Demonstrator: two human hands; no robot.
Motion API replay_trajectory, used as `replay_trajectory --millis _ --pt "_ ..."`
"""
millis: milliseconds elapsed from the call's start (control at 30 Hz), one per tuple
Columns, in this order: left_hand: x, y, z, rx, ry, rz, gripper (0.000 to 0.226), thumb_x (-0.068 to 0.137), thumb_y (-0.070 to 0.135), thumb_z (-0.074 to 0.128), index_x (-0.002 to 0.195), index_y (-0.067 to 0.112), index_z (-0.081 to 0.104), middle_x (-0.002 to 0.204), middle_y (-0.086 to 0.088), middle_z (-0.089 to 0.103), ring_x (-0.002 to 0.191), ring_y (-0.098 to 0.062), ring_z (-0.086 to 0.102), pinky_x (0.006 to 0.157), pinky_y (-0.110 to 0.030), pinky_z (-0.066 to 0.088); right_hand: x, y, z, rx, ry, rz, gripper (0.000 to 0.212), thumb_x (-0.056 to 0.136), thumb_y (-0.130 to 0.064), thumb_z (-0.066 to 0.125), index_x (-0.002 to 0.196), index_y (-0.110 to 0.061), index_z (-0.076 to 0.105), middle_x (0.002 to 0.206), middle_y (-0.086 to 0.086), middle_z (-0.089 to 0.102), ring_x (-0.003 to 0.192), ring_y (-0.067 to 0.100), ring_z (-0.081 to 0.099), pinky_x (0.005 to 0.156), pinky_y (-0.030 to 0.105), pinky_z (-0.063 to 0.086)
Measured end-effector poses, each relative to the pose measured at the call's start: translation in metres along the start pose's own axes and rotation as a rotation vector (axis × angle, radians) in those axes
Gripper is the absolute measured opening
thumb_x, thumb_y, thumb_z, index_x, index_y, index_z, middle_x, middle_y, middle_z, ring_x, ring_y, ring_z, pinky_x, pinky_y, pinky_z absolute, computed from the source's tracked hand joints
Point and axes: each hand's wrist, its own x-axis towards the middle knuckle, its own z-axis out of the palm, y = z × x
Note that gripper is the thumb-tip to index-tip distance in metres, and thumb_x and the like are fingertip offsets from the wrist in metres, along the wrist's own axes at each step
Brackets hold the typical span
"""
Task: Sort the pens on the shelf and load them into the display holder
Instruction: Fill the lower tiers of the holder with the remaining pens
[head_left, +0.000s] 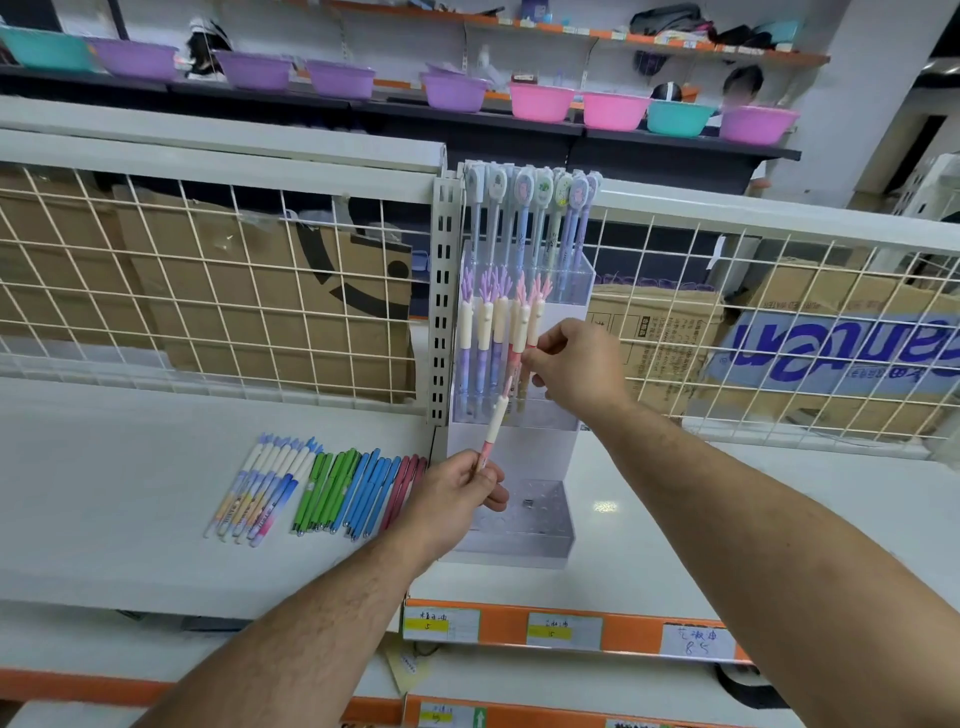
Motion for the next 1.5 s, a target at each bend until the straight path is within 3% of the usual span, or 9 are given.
replay_trajectory --millis 167,333,400,600,767,867,1133,1233,1500 --pt "0.0 0.002 0.001 -0.04 0.015 0.004 0.019 0.102 0.025 0.048 0.096 0.024 0.067 0.087 0.006 0.076 0.086 -0.008 0.072 0.089 -0.038 0.049 -0.022 0.012 -0.002 0.032 0.013 0.025 0.01 0.087 -0.015 0.069 0.078 -0.015 0.066 0.074 0.002 0.07 0.073 0.024 0.072 0.062 0.042 0.061" --pt "-0.002 0.014 0.007 -0.1 0.055 0.031 0.017 0.101 0.025 0.053 0.095 0.023 0.069 0.083 0.001 0.076 0.08 -0.015 0.074 0.081 -0.036 0.053 -0.051 0.02 -0.003 0.164 -0.33 0.01 0.01 0.084 -0.014 0.078 0.082 -0.009 0.069 0.07 0.008 0.07 0.056 0.013 0.065 0.046 0.029 0.05" --pt "-0.004 0.02 0.011 -0.066 0.074 0.051 0.016 0.1 0.029 0.056 0.095 0.028 0.07 0.082 0.001 0.076 0.079 -0.013 0.073 0.081 -0.037 0.056 -0.058 0.022 0.0 0.12 -0.371 -0.036 0.017 0.083 -0.019 0.082 0.081 -0.01 0.068 0.068 0.007 0.07 0.057 0.012 0.066 0.046 0.025 0.049" --pt "-0.001 0.029 0.019 0.061 0.096 0.113 0.006 0.094 0.035 0.065 0.093 0.032 0.07 0.081 0.009 0.074 0.076 -0.005 0.071 0.071 -0.026 0.055 -0.06 0.018 -0.001 0.134 -0.25 -0.062 0.02 0.088 -0.015 0.077 0.075 -0.008 0.063 0.062 0.004 0.067 0.064 0.029 0.07 0.051 0.032 0.053" --pt "0.001 0.015 0.006 0.715 0.082 0.19 0.022 0.089 0.033 0.069 0.109 0.024 0.069 0.108 0.006 0.066 0.097 -0.012 0.06 0.08 -0.026 0.05 -0.039 0.001 -0.03 0.207 -0.101 -0.06 0.011 0.095 -0.015 0.069 0.085 -0.009 0.068 0.076 0.005 0.072 0.07 0.018 0.071 0.062 0.042 0.059" --pt "0.0 0.01 0.002 0.901 0.024 0.164 0.025 0.09 0.034 0.065 0.112 0.021 0.069 0.112 0.0 0.062 0.105 -0.018 0.054 0.086 -0.032 0.049 -0.025 -0.006 -0.043 0.183 -0.012 -0.092 0.009 0.097 -0.018 0.065 0.089 -0.017 0.069 0.081 0.002 0.072 0.077 0.019 0.071 0.065 0.037 0.06" --pt "0.001 0.012 0.004 0.998 -0.02 0.159 0.027 0.094 0.036 0.059 0.116 0.022 0.066 0.115 0.001 0.059 0.109 -0.019 0.051 0.088 -0.033 0.048 -0.013 -0.011 -0.033 0.051 0.037 -0.155 0.013 0.1 -0.022 0.059 0.089 -0.024 0.067 0.08 -0.002 0.07 0.079 0.016 0.07 0.072 0.04 0.06" --pt "0.0 0.011 0.004 1.004 -0.02 0.165 0.026 0.095 0.036 0.057 0.116 0.022 0.065 0.115 0.001 0.058 0.11 -0.019 0.051 0.087 -0.033 0.048 -0.011 -0.011 -0.029 0.021 0.045 -0.152 0.014 0.099 -0.023 0.06 0.091 -0.017 0.07 0.082 0.0 0.07 0.082 0.02 0.069 0.076 0.04 0.059" --pt "0.003 0.009 0.005 1.013 -0.012 0.18 0.025 0.095 0.035 0.058 0.116 0.022 0.064 0.115 0.001 0.057 0.11 -0.018 0.049 0.085 -0.031 0.046 -0.013 -0.005 -0.015 -0.13 -0.049 -0.083 0.02 0.096 -0.027 0.067 0.081 -0.014 0.065 0.077 0.004 0.069 0.076 0.025 0.071 0.068 0.042 0.061"
